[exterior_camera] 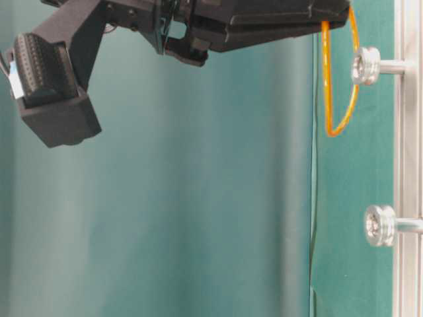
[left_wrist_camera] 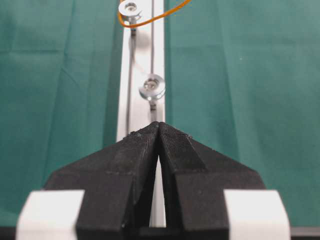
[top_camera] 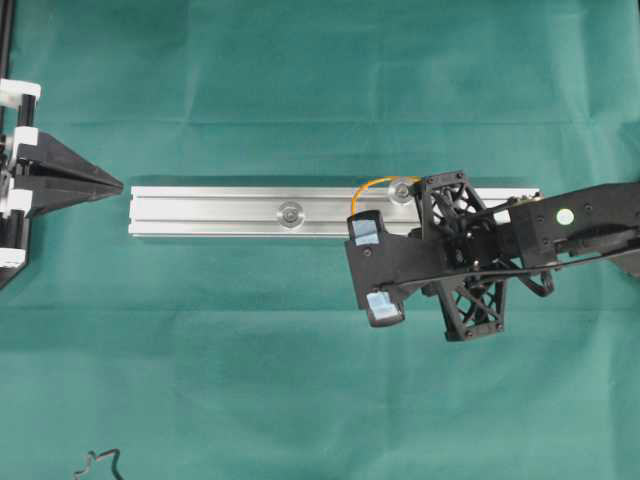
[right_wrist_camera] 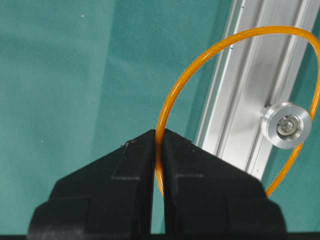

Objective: Hook the rubber onto the shaft.
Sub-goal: 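Loop the band over the right silver knob with the right gripper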

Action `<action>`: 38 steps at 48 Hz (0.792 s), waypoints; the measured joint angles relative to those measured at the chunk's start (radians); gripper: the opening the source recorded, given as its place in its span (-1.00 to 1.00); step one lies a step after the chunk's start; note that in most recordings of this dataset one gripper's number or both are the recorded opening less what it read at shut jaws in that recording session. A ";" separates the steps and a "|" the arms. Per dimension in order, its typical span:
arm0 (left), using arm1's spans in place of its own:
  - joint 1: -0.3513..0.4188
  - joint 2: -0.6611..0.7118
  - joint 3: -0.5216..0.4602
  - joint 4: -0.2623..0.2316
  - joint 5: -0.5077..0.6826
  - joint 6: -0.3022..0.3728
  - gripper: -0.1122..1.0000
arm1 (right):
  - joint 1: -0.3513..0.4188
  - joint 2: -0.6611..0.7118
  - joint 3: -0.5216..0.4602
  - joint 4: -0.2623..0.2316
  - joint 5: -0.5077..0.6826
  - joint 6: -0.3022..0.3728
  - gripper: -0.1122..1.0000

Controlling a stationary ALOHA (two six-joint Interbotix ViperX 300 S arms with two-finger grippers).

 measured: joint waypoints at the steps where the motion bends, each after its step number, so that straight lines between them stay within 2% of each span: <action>1: 0.000 0.000 0.000 0.000 0.000 0.000 -0.80 | 0.002 0.000 0.000 0.000 0.000 0.000 -0.69; 38: 0.000 0.000 0.000 0.000 0.000 0.000 -0.80 | 0.058 0.000 -0.003 0.005 0.000 0.008 -0.69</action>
